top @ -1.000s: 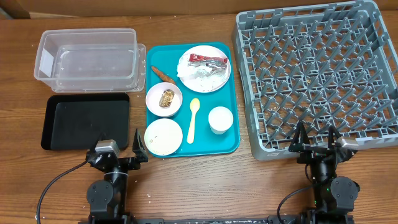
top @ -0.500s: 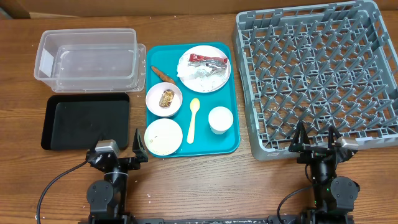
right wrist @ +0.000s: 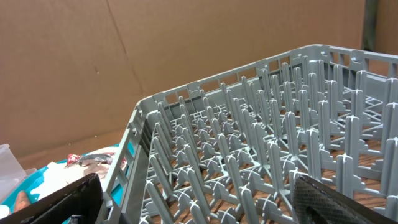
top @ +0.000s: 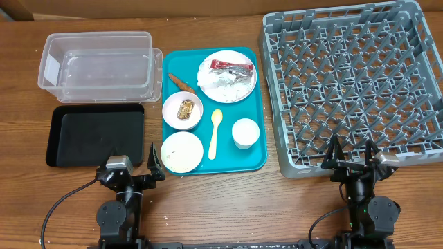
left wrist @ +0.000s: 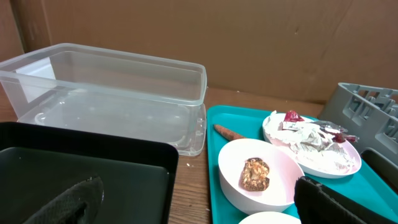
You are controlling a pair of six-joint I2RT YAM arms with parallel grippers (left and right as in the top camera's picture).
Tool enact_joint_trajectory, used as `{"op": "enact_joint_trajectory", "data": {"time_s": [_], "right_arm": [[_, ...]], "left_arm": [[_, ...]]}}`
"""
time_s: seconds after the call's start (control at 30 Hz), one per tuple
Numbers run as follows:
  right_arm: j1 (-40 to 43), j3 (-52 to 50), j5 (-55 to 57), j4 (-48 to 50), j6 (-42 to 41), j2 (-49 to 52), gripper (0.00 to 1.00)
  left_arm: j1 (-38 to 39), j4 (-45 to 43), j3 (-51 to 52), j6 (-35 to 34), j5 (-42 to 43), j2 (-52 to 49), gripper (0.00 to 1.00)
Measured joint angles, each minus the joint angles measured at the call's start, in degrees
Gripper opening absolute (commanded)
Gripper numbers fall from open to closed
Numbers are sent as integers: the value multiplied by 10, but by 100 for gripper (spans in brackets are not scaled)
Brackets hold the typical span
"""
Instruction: Sort waste into correct bins and load items into the dishwasher
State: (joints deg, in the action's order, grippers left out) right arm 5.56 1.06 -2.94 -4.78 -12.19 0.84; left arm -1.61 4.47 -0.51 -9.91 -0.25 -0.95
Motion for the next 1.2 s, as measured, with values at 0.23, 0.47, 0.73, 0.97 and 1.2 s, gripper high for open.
{"op": "enact_joint_trajectory", "data": {"time_s": [0.23, 0.47, 0.73, 0.97, 1.2], "right_arm": [[0, 0, -9, 4, 0, 0, 100], [0, 0, -95, 21, 0, 0, 100], [0, 39, -152, -4, 5, 1, 100], [0, 213, -163, -111, 36, 67, 100], [0, 426, -164, -285, 57, 239, 100]], "left_arm": [[0, 0, 0, 0, 0, 0, 100], [0, -1, 0, -5, 6, 0, 100], [0, -2, -20, -4, 80, -1, 100], [0, 58, -219, 7, 99, -104, 100], [0, 216, -484, 47, 134, -355, 100]]}}
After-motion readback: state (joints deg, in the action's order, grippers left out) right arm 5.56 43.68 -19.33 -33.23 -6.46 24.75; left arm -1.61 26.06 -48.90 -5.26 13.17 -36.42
